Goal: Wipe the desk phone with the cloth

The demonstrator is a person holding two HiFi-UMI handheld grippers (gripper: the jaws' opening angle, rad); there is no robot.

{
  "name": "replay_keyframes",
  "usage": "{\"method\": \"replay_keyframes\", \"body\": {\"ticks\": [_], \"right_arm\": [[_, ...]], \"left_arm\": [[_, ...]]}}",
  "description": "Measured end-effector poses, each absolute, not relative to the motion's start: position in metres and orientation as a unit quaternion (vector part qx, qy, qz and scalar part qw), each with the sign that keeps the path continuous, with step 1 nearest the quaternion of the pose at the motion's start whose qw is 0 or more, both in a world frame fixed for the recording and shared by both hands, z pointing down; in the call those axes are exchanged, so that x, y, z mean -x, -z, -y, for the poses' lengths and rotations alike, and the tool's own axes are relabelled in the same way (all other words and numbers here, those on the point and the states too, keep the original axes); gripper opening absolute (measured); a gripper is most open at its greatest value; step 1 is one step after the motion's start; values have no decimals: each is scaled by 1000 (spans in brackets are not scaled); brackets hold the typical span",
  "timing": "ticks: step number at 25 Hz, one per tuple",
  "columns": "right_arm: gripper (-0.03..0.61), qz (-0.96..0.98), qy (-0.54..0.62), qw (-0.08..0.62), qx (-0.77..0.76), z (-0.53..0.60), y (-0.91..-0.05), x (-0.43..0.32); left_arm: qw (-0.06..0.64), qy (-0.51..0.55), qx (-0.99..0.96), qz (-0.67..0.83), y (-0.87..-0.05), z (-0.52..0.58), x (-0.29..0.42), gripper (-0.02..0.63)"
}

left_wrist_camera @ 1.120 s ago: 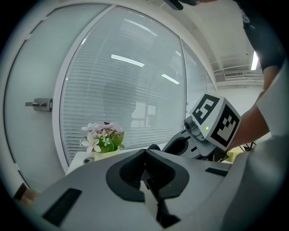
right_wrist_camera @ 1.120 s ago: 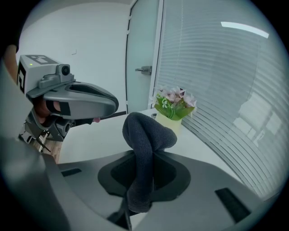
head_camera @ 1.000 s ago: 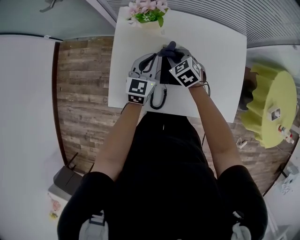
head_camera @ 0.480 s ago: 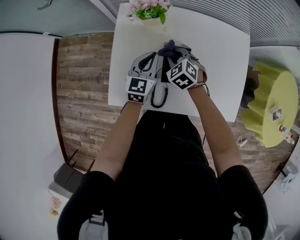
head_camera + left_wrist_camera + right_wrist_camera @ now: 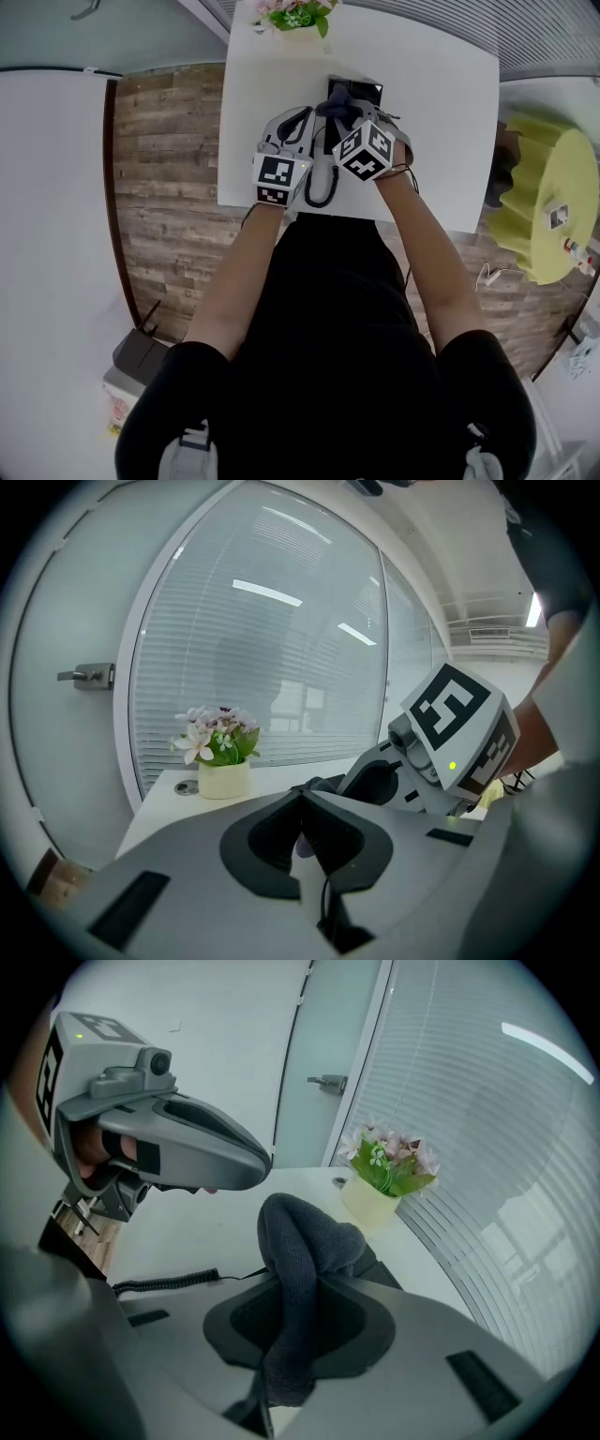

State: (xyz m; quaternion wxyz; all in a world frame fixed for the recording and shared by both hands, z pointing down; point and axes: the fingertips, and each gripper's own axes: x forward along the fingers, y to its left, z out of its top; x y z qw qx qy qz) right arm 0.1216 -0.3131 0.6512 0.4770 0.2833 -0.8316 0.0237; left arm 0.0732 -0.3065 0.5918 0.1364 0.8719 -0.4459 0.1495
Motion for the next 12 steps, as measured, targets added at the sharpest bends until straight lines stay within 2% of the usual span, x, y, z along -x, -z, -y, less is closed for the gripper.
{"method": "replay_keyframes", "body": {"ticks": [12], "right_arm": [[84,826,-48,484,-284,265,-676,-123]], "left_arm": [[140,-158,-879,427,-605,276,-77,11]]}}
